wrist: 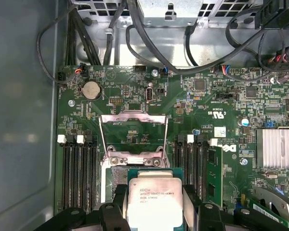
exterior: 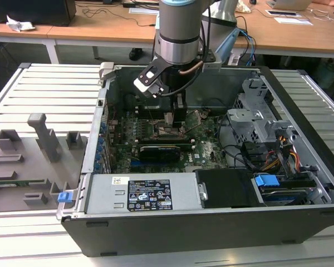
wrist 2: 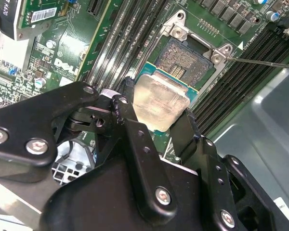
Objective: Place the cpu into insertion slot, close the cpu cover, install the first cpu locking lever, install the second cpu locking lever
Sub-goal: 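Place the cpu into insertion slot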
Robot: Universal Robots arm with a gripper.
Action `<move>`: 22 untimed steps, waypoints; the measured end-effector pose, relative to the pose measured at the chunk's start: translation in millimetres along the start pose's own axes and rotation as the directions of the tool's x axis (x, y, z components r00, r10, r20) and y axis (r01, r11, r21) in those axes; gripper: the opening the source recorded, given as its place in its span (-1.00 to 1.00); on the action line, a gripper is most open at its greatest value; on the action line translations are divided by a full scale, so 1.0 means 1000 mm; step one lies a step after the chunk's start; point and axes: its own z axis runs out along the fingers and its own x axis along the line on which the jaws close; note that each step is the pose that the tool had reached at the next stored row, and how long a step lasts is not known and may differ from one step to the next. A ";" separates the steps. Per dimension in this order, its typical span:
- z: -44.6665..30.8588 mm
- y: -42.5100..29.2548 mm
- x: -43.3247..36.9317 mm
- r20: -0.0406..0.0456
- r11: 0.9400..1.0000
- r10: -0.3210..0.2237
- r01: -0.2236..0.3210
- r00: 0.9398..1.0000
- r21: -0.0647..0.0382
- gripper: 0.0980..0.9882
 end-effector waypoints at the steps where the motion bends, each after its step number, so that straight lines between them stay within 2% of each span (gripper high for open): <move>1: 0.0002 -0.0001 0.0003 0.000 1.000 0.000 0.000 1.000 0.000 0.00; 4: 0.0019 -0.0001 0.0025 0.000 1.000 0.000 0.000 1.000 0.000 0.00; 7: 0.0100 -0.0007 0.0055 0.002 1.000 0.000 0.000 1.000 0.000 0.00; 10: 0.0141 -0.0009 0.0063 0.002 1.000 0.000 0.000 1.000 0.000 0.00; 22: 0.0208 -0.0047 0.0100 0.002 1.000 0.000 0.000 1.000 0.000 0.00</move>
